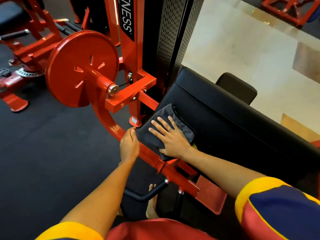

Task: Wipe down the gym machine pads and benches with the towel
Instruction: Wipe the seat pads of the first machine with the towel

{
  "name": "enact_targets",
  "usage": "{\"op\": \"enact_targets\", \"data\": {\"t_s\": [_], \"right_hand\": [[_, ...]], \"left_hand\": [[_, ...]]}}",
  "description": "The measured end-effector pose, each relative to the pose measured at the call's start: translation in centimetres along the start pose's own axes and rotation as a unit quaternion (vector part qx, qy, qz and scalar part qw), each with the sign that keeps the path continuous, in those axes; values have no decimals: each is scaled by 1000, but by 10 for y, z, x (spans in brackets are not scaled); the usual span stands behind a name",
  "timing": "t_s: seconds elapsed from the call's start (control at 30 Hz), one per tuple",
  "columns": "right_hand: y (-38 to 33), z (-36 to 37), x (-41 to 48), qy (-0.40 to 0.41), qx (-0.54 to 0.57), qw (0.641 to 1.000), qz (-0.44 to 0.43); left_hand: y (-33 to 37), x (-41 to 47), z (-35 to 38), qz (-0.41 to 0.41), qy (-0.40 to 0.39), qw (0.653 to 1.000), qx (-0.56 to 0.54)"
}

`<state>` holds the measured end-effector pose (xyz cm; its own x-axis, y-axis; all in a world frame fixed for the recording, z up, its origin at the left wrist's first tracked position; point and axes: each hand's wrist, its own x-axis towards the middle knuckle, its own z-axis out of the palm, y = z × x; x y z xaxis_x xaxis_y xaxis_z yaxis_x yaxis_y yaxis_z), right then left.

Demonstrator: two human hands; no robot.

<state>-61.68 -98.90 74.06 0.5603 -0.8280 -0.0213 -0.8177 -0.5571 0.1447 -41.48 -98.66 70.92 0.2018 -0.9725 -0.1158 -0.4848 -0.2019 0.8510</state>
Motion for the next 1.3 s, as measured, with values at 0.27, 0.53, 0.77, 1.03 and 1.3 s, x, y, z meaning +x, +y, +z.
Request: {"op": "enact_targets", "data": {"t_s": [0.27,0.53,0.77,1.03,1.3], "right_hand": [[-9,-18,66,-70,-45,995,59],[-21,5,19,-11,-44,996,80],[-49,3,-46,41,78,985,145],[-83,-57,-39,119,380,871,288],[-138,-95,-28,136,641,700,285]], "left_hand": [[14,-4,-17,30,1,1000,7],[6,-9,-29,56,-34,998,6],[-9,-13,-40,72,-111,991,6],[6,-50,-51,68,-202,977,-1],[28,-82,-77,-1,-156,972,-176]]}}
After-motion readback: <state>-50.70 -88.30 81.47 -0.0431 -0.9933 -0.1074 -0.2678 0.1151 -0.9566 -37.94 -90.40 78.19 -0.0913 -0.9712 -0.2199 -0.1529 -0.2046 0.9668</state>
